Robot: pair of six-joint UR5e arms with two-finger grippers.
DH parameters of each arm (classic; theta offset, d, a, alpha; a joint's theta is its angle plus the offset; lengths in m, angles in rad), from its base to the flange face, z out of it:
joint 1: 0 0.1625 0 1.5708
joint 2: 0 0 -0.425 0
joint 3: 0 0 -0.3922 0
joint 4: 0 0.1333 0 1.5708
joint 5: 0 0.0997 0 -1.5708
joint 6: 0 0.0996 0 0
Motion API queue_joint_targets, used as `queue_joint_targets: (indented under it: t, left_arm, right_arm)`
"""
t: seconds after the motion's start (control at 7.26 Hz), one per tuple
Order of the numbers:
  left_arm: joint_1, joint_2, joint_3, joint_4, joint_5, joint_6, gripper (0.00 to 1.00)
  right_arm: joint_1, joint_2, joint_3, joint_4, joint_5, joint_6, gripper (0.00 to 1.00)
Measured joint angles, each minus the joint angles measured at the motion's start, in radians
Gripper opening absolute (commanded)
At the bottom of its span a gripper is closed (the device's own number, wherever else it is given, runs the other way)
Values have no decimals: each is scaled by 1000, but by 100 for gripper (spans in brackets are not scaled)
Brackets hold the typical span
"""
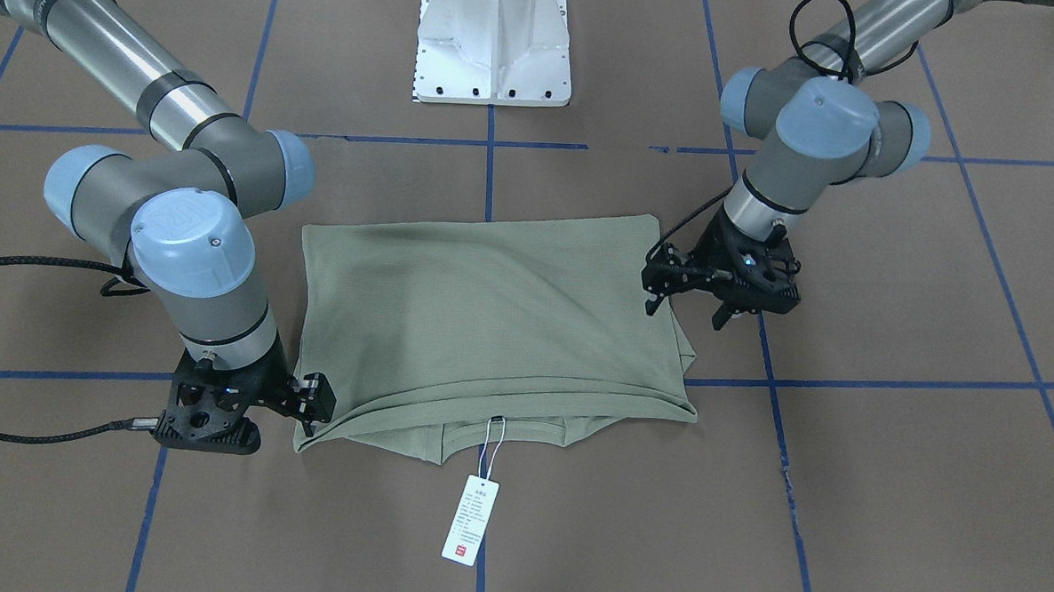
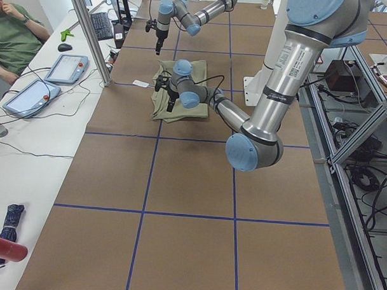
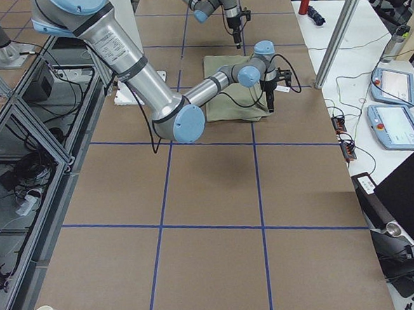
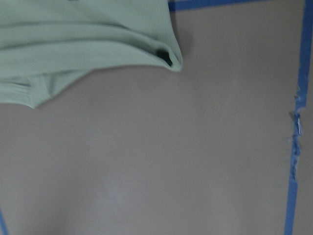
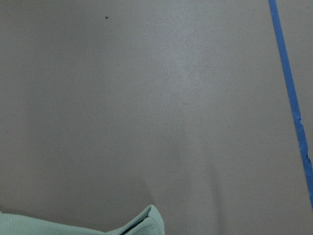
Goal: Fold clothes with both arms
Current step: 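Lower the left gripper to the folded shirt's side edge and grasp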
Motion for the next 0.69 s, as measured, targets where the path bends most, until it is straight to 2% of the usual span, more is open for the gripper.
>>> queue_joint_targets:
  t: [0.14,0.28,0.69]
  left_arm:
    - [56,55,-62,-31,30,-69,99]
    - [113,106,-94,-74,68,-134,91]
    - [230,178,-102,-149,149,-267,72]
  right_arm:
    - [5,0,0,0,6,-6,100]
    - [7,-1,0,1,9,-7,100]
    - [6,-3,1,2,9,-9,100]
